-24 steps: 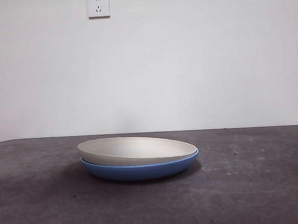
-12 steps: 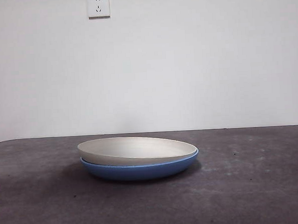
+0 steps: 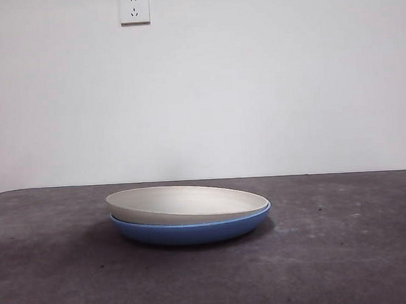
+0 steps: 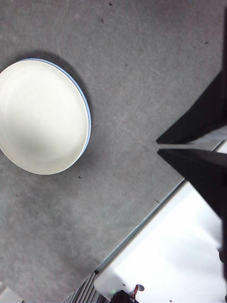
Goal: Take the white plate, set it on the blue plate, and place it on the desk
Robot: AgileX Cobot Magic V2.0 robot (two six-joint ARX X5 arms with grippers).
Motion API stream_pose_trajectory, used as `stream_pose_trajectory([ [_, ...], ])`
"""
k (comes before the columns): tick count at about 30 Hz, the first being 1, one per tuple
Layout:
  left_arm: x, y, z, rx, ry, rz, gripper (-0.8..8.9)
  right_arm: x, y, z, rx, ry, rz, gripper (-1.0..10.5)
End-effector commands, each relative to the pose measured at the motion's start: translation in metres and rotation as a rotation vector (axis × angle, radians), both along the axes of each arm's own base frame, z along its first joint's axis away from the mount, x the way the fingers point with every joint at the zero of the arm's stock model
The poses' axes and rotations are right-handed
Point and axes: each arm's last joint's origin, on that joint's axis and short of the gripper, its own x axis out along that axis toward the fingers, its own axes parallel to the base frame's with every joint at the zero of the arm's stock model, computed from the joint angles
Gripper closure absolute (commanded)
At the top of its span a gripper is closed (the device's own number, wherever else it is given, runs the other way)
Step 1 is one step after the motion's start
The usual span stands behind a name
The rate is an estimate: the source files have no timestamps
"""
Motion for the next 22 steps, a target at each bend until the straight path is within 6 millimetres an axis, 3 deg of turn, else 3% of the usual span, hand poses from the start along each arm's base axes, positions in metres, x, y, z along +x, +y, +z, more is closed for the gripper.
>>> stream_pose_trajectory([
  [1,-0.002,0.009,0.015,-0.036,-0.189,-0.016,8.04,0.000,0.001,0.005,0.007,-0.030,0.017,9.4],
  [7,0.000,0.048,0.046,-0.144,-0.570,0.220,8.04,0.000,0.001,0.005,0.007,-0.030,0.017,9.4],
  [11,-0.011,0.075,0.051,-0.174,-0.824,0.442,8.04,0.000,0.001,0.005,0.007,-0.030,0.017,9.4],
  [16,-0.033,0.096,0.025,-0.137,-0.988,0.729,8.04,0.000,0.001,0.005,0.007,-0.030,0.017,9.4],
  [22,-0.045,0.110,-0.031,-0.055,-0.939,1.025,8.04,0.000,0.001,0.005,0.007,-0.030,0.017,9.4],
])
